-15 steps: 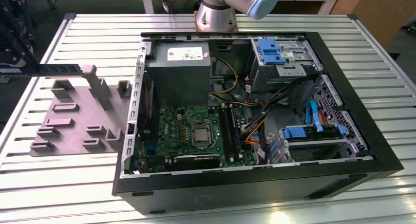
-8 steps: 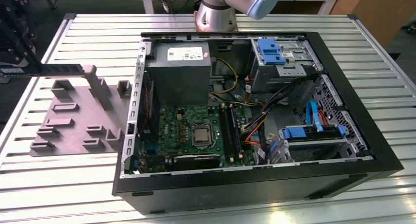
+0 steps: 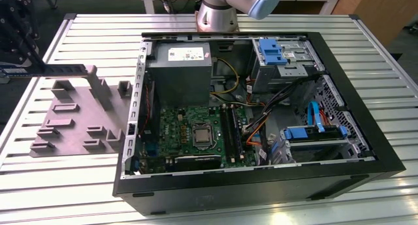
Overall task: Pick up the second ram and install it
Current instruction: 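Pick up the second ram and move it above second insertion slot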
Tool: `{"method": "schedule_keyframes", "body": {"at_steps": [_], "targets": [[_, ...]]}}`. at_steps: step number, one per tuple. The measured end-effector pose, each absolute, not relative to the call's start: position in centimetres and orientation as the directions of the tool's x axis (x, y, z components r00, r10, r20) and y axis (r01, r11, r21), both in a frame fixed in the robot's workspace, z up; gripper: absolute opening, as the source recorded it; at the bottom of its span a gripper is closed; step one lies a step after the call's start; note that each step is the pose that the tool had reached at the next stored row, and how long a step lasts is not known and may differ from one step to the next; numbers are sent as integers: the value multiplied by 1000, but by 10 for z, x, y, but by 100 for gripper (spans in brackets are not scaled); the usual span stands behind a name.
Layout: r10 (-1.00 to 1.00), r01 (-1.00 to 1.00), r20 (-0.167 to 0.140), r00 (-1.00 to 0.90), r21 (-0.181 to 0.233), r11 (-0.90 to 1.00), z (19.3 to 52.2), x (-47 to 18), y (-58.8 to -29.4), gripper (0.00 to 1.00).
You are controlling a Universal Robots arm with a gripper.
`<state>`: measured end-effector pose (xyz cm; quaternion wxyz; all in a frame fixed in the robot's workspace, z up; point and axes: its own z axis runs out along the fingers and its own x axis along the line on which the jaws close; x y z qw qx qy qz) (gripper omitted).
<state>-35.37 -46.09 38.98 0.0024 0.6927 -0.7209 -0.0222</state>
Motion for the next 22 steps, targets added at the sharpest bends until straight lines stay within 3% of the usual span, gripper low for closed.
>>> {"method": "schedule_keyframes", "body": {"at_steps": [22], "targets": [[-999,-999,-27,-40,35,39,390,-342,-461,14]]}}
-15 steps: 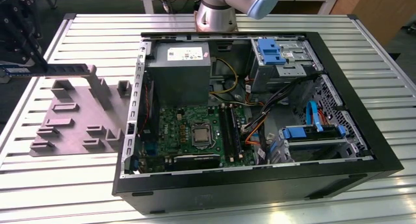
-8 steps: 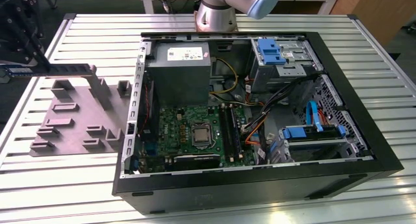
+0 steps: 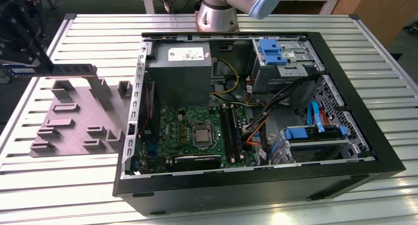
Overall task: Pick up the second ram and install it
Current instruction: 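Pick up the second ram and move it above second insertion slot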
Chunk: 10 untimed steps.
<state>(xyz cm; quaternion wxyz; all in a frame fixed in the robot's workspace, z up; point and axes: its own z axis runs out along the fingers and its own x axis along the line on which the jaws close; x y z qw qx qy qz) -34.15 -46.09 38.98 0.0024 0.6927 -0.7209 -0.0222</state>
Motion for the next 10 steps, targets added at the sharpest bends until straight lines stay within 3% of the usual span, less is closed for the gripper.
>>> {"method": "schedule_keyframes", "body": {"at_steps": [10], "targets": [[-999,-999,-27,-41,35,40,390,-337,-461,14]]}}
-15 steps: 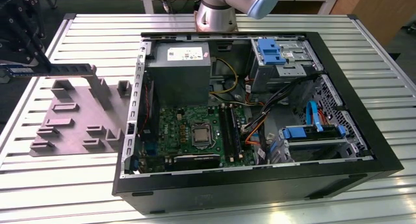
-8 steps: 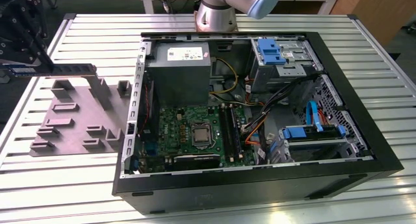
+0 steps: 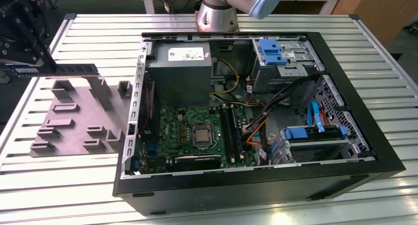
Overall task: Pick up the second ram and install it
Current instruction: 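Pick up the second ram and move it above second insertion slot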
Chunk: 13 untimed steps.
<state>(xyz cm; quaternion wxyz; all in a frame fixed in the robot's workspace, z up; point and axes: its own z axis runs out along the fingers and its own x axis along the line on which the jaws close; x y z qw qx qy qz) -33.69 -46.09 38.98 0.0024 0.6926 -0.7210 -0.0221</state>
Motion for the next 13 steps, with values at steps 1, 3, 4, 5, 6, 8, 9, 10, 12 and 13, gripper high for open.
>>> {"method": "schedule_keyframes", "body": {"at_steps": [1,3,4,5,6,8,9,10,12,13], "targets": [[-999,-999,-27,-41,35,40,390,-337,-461,14],[-999,-999,-27,-40,35,39,390,-337,-461,14],[-999,-999,-27,-41,35,40,390,-337,-461,14],[-999,-999,-27,-40,35,39,390,-337,-461,14],[-999,-999,-27,-40,35,39,390,-336,-461,14],[-999,-999,-27,-40,35,39,390,-336,-461,14],[-999,-999,-27,-40,35,39,390,-336,-461,14],[-999,-999,-27,-40,35,39,390,-336,-461,14],[-999,-999,-27,-40,35,39,390,-335,-461,14],[-999,-999,-27,-40,35,39,390,-335,-461,14]]}}
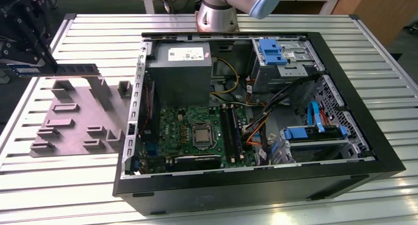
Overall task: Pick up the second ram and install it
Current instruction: 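Pick up the second ram and move it above second insertion slot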
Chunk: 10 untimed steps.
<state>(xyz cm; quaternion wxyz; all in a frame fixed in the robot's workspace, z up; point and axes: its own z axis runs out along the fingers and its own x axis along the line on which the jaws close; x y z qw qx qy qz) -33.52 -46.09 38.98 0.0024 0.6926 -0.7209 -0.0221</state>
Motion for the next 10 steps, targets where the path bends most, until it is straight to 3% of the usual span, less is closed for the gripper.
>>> {"method": "schedule_keyframes", "body": {"at_steps": [10], "targets": [[-999,-999,-27,-40,35,39,390,-332,-461,14]]}}
